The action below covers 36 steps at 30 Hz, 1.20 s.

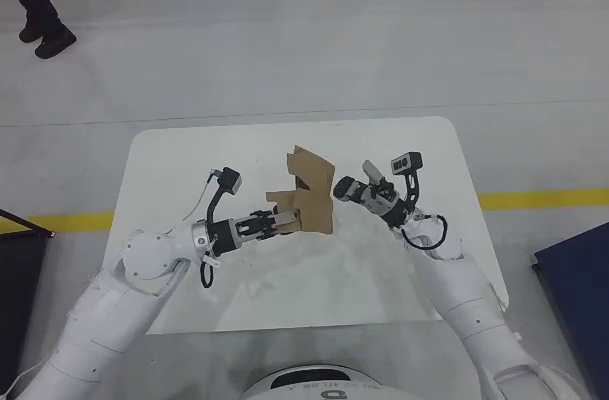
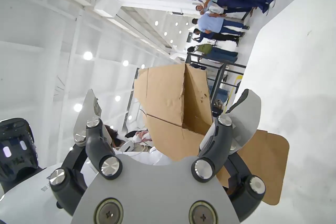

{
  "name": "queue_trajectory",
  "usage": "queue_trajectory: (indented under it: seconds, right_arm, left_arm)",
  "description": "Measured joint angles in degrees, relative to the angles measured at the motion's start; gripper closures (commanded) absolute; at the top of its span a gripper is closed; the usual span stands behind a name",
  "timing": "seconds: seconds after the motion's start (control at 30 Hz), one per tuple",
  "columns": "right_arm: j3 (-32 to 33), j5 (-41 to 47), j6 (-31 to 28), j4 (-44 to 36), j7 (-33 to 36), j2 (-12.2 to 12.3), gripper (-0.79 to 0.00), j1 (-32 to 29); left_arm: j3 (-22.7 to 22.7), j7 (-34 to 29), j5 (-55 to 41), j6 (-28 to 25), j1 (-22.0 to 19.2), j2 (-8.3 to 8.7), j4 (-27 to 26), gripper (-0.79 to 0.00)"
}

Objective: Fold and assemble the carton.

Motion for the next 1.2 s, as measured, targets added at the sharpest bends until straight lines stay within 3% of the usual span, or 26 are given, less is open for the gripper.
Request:
queue_trajectory:
  seconds: [0.17,0.3,0.4,0.43,0.67,0.83,1.2]
  right_arm:
    - [-2.63,5.73,-0.11,2.18,5.27,-0.85,-0.785,1.32]
    - [-3.43,12.95,1.67,3.74,10.60,-1.36,-0.739,2.18]
    - [-3.65,16.36,2.46,5.09,13.43,-1.66,-0.594,2.87]
    - [-3.74,16.98,2.60,5.42,14.15,-1.75,-0.588,3.08]
    - [-3.14,21.38,3.60,6.51,20.01,-2.05,-0.646,3.61]
    - [-2.50,18.48,3.05,5.18,20.57,-1.78,-0.785,3.00]
    - [-2.19,10.94,4.37,-0.22,18.60,-1.07,-0.763,0.09]
  left_arm:
    - [-0.04,-0.50,0.41,0.46,0.16,-0.11,-0.64,0.000]
    - [-0.29,-0.55,-0.01,0.42,0.09,-0.23,-0.46,0.000]
    - [-0.55,-0.79,-0.41,0.55,0.03,-0.29,-0.31,0.000]
    - [-0.64,-0.89,-0.64,0.63,0.02,-0.31,-0.25,0.000]
    - [-2.25,-1.50,-2.28,2.29,-0.23,-0.33,1.62,0.000]
    - [-2.99,-0.54,-2.23,3.66,-0.77,-0.43,2.84,0.000]
    - [-3.27,2.84,0.77,3.91,-1.12,-0.85,3.61,0.000]
